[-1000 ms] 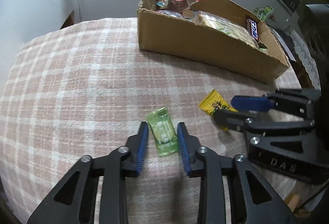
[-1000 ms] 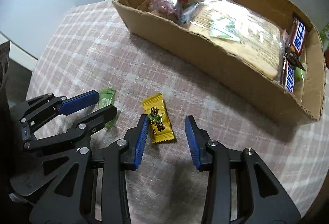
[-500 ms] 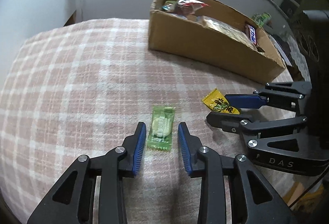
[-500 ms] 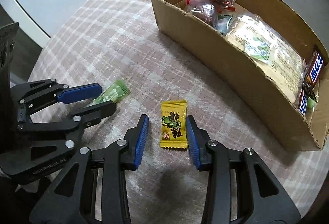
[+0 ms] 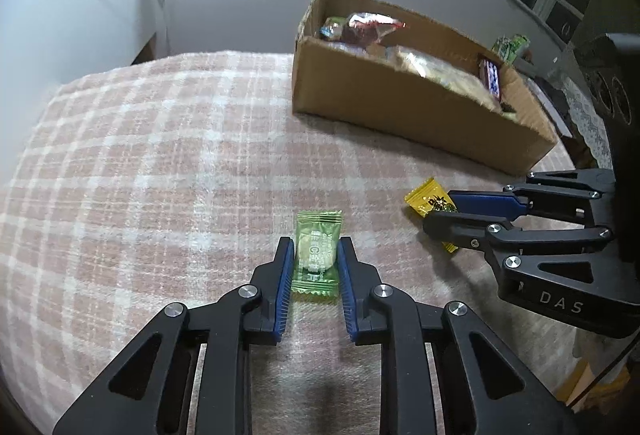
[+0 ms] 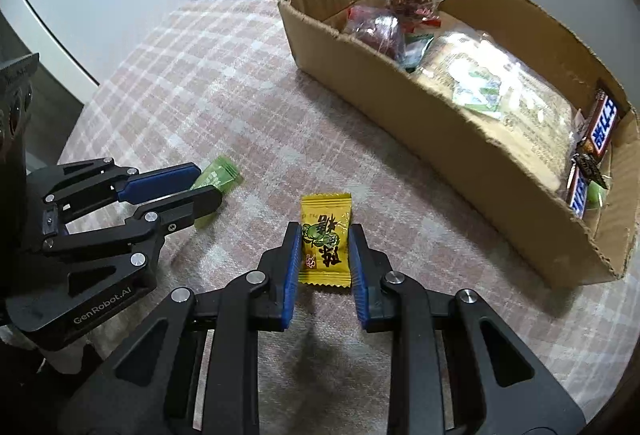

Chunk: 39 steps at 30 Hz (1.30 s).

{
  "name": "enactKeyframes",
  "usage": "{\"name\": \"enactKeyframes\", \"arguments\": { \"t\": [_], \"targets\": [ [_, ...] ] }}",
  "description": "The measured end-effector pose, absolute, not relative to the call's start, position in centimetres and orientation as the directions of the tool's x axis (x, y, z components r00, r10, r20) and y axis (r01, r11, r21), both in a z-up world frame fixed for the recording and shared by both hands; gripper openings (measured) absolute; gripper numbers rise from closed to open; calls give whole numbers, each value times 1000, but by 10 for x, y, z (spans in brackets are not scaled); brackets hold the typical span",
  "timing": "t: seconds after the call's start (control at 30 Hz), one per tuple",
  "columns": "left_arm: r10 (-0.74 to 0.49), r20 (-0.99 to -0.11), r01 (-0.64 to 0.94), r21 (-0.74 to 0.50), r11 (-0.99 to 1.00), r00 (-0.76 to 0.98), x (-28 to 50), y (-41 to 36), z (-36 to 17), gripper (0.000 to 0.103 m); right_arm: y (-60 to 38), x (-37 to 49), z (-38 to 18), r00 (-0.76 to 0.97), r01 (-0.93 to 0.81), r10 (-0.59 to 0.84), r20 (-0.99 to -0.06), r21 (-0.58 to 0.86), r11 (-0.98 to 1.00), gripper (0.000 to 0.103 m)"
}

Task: Organize snacks
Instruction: 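Carry the green candy over the box with the left gripper while the right carries the yellow candy, then open the left gripper to drop the green candy while the right drops the yellow candy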

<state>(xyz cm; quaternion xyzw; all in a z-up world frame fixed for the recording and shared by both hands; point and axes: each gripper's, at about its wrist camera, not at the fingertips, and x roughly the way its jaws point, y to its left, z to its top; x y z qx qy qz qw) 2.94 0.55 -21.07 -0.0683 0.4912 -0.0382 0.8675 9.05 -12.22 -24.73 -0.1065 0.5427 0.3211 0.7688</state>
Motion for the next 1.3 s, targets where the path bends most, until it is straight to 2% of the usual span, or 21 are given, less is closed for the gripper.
{"name": "enactKeyframes", "arguments": {
  "t": [0.73,1.03,1.3],
  "targets": [
    [-180,-745,118,-136,984,642,87,-17,-116,20,-164,128,-140,397,-528,424,-814,175,831,24],
    [-215,-726,167,-139,976,654,133,-39,-102,20,-186,172,-135,445,-467,380,-811,152,871,24],
    [-239,-755,181,-160,970,611,167,-47,-114,20,-199,200,-143,444,-413,336,-831,144,899,24]
  ]
}}
